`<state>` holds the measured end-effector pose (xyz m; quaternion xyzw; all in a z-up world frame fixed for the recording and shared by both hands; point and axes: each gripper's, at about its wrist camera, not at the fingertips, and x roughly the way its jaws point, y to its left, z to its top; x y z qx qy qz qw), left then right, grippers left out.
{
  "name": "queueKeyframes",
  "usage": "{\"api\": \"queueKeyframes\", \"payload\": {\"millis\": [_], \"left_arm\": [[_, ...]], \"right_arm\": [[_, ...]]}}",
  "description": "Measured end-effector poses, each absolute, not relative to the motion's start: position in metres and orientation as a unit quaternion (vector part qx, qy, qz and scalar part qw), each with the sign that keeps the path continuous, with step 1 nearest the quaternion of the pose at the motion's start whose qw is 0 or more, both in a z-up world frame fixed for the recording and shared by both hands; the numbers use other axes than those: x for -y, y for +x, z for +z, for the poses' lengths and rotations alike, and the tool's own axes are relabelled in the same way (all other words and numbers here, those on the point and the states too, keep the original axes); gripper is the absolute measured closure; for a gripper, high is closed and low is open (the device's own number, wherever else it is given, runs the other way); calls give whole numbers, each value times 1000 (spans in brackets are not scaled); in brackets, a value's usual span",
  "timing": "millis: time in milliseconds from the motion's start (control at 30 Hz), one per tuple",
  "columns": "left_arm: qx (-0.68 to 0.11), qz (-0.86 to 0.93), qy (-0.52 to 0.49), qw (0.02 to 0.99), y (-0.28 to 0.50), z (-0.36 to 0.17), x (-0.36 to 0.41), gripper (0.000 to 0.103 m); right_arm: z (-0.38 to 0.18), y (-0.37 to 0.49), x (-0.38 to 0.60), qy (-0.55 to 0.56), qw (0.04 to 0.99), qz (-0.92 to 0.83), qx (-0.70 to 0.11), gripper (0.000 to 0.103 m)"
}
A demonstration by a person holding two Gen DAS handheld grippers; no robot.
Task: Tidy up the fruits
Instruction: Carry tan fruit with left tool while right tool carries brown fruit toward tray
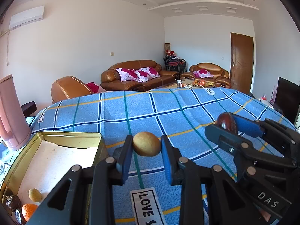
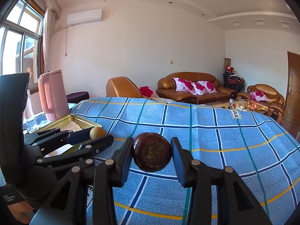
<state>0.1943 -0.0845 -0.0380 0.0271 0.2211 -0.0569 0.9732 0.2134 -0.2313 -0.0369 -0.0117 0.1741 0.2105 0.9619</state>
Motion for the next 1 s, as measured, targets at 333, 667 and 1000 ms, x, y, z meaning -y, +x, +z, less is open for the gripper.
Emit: {"api": "queueKeyframes", "payload": {"millis": [333,667,1000], "left_arm": [[-201,-49,35,978,185,-34,86,72],[-191,-47,35,980,177,-33,84,72],[-182,-54,40,981,166,-32,84,72]], "right_arm": [[-36,207,234,-15,965,209,-157,61],[-36,200,234,-17,966,210,-147,61],[-35,195,233,-18,967,211,-143,61]]}}
